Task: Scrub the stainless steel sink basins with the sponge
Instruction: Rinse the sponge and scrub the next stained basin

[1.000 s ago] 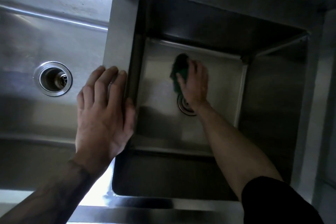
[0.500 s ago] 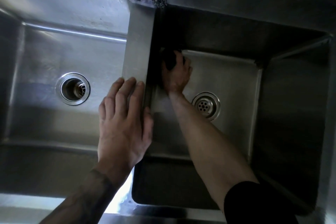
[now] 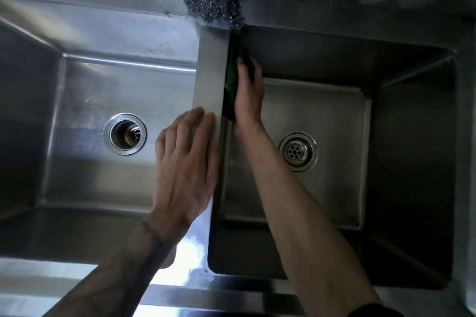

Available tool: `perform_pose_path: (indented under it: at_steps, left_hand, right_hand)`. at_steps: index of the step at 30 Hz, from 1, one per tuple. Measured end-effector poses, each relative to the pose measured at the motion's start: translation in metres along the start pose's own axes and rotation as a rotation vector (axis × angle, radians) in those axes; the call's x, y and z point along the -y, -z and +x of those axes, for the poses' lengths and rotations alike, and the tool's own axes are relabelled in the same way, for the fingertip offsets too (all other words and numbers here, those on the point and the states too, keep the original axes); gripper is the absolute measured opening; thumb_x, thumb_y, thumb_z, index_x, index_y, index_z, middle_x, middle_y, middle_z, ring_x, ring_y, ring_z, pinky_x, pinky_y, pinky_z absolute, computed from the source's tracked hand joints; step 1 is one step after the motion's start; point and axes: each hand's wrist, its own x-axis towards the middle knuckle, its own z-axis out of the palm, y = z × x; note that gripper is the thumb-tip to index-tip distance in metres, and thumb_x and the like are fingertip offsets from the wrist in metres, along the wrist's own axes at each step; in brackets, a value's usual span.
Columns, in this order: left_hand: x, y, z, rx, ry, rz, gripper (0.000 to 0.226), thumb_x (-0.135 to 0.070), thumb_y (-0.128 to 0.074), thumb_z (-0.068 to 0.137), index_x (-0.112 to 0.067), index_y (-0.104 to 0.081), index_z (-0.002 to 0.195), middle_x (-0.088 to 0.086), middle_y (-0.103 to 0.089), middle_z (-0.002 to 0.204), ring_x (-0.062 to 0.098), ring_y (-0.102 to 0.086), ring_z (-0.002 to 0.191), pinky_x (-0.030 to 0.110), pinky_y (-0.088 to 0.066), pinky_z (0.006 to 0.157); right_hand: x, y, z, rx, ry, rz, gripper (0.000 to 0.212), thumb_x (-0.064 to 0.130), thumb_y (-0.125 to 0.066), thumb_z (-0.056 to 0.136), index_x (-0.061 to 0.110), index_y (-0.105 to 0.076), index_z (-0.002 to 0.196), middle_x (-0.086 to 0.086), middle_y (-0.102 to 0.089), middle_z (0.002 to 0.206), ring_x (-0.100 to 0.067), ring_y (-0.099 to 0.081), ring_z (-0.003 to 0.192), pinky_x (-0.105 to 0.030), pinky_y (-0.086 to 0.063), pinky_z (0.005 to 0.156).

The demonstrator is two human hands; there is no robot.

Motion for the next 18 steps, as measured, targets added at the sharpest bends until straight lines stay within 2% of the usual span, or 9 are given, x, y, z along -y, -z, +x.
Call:
perform_pose_path:
  at_steps: [2, 4, 7, 8, 9, 11, 14, 16, 18]
  left_hand:
    - [0.004, -0.002, 0.004, -0.018, 0.000, 0.014, 0.043, -0.021, -0.045, 0.107, -0.007, -0.057, 0.146, 0.015, -0.053, 0.152, 0.035, -0.051, 0.137, 0.050, -0.039, 0.111]
    - [0.005, -0.006, 0.003, -0.031, 0.007, -0.009, 0.044, -0.019, -0.044, 0.107, -0.007, -0.056, 0.148, 0.014, -0.051, 0.153, 0.034, -0.052, 0.137, 0.048, -0.037, 0.111]
    - [0.008, -0.011, 0.002, -0.046, 0.013, -0.033, 0.045, -0.019, -0.042, 0.106, -0.010, -0.055, 0.148, 0.011, -0.050, 0.155, 0.030, -0.053, 0.136, 0.044, -0.036, 0.110]
    - [0.009, -0.011, 0.002, -0.050, 0.014, -0.038, 0.045, -0.019, -0.042, 0.106, -0.011, -0.055, 0.148, 0.011, -0.050, 0.155, 0.029, -0.054, 0.135, 0.044, -0.037, 0.109]
    - [0.009, -0.012, 0.002, -0.051, 0.014, -0.043, 0.045, -0.019, -0.042, 0.106, -0.011, -0.056, 0.148, 0.011, -0.050, 0.155, 0.029, -0.055, 0.134, 0.044, -0.038, 0.108]
    - [0.008, -0.012, 0.003, -0.043, 0.020, -0.053, 0.044, -0.019, -0.043, 0.106, -0.011, -0.056, 0.148, 0.011, -0.051, 0.155, 0.028, -0.055, 0.135, 0.045, -0.039, 0.107]
    - [0.007, -0.011, 0.003, -0.026, 0.034, -0.040, 0.044, -0.017, -0.046, 0.105, -0.011, -0.057, 0.148, 0.011, -0.051, 0.155, 0.028, -0.054, 0.137, 0.046, -0.040, 0.108]
    - [0.006, -0.010, 0.003, -0.012, 0.040, -0.035, 0.045, -0.017, -0.046, 0.105, -0.010, -0.057, 0.148, 0.012, -0.051, 0.155, 0.028, -0.055, 0.138, 0.047, -0.041, 0.107]
    - [0.006, -0.009, 0.003, -0.006, 0.044, -0.039, 0.045, -0.016, -0.047, 0.104, -0.010, -0.057, 0.148, 0.013, -0.051, 0.156, 0.028, -0.055, 0.138, 0.047, -0.042, 0.107]
  right_hand:
    - [0.005, -0.007, -0.001, -0.027, -0.091, -0.014, 0.038, 0.028, -0.057, 0.104, 0.012, -0.057, 0.139, -0.012, -0.062, 0.138, -0.026, -0.058, 0.127, -0.045, -0.046, 0.111]
    - [0.006, -0.008, -0.002, -0.041, -0.098, -0.047, 0.039, 0.030, -0.058, 0.104, 0.012, -0.059, 0.138, -0.010, -0.064, 0.135, -0.024, -0.060, 0.124, -0.043, -0.048, 0.108]
    - [0.006, -0.007, -0.012, -0.032, 0.056, -0.006, 0.029, 0.041, -0.063, 0.098, 0.025, -0.068, 0.121, 0.005, -0.072, 0.114, -0.009, -0.067, 0.101, -0.023, -0.054, 0.083]
    - [0.005, -0.006, -0.014, -0.027, 0.103, -0.015, 0.029, 0.044, -0.064, 0.096, 0.027, -0.068, 0.119, 0.004, -0.072, 0.113, -0.009, -0.067, 0.100, -0.019, -0.053, 0.080]
    - [0.003, -0.006, -0.013, -0.028, 0.134, -0.036, 0.031, 0.043, -0.064, 0.096, 0.025, -0.067, 0.121, 0.000, -0.071, 0.117, -0.012, -0.066, 0.105, -0.021, -0.053, 0.083]
    - [0.000, -0.007, -0.007, -0.046, 0.104, -0.068, 0.036, 0.032, -0.061, 0.101, 0.013, -0.064, 0.131, -0.010, -0.068, 0.127, -0.022, -0.063, 0.117, -0.031, -0.052, 0.097]
    - [0.000, -0.007, 0.003, -0.052, -0.070, -0.108, 0.039, 0.024, -0.057, 0.105, 0.005, -0.059, 0.139, -0.015, -0.064, 0.135, -0.027, -0.060, 0.125, -0.043, -0.047, 0.109]
    - [-0.001, -0.003, -0.001, 0.005, -0.109, -0.091, 0.041, 0.039, -0.059, 0.103, 0.014, -0.063, 0.135, -0.008, -0.069, 0.130, -0.022, -0.065, 0.120, -0.043, -0.052, 0.105]
    - [-0.002, 0.001, -0.012, 0.021, -0.068, -0.048, 0.038, 0.056, -0.063, 0.095, 0.029, -0.069, 0.121, 0.006, -0.074, 0.116, -0.011, -0.070, 0.108, -0.031, -0.059, 0.091]
